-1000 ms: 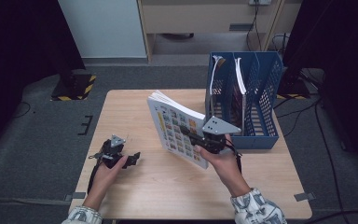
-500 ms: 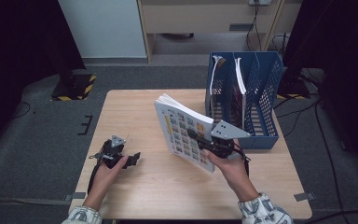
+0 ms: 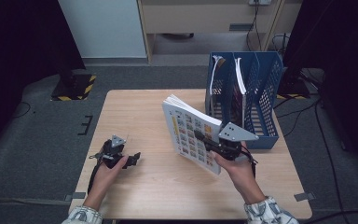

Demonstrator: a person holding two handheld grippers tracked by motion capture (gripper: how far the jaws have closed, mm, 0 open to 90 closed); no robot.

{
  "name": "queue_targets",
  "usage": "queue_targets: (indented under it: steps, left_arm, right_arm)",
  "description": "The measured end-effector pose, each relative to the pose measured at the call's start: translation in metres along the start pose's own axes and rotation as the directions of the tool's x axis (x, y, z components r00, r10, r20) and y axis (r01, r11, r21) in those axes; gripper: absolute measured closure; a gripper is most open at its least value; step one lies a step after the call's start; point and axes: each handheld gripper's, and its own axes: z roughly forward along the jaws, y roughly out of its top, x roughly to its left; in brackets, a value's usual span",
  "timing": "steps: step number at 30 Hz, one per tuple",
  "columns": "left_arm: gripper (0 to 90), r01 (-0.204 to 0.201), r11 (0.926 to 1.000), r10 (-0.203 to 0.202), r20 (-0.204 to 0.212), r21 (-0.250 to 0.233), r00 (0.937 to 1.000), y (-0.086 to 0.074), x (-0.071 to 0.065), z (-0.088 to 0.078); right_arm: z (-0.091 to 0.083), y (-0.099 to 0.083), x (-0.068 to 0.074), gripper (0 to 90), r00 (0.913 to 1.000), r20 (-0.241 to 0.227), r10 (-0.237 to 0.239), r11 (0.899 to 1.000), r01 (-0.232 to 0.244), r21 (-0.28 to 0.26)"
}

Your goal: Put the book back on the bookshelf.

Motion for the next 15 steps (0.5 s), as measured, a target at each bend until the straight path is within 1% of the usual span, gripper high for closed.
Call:
queue_targets:
  steps: [7,15]
  left_arm:
    - [5.8,-0.001,1.0,0.001,-0.001,0.001,1.0,0.0,0.0,0.0]
    - [5.8,-0.001,1.0,0.001,-0.002,0.002,1.0,0.0,0.0,0.0]
  right_arm:
    - [-0.007,-0.001,-0.006,73.8,0.9999,0.011,0.007,1.0,-0.007,-0.007]
    - [-0.016,-0.003,-0.007,73.8,0.9999,0.015,0.008,1.0,-0.008,-0.001]
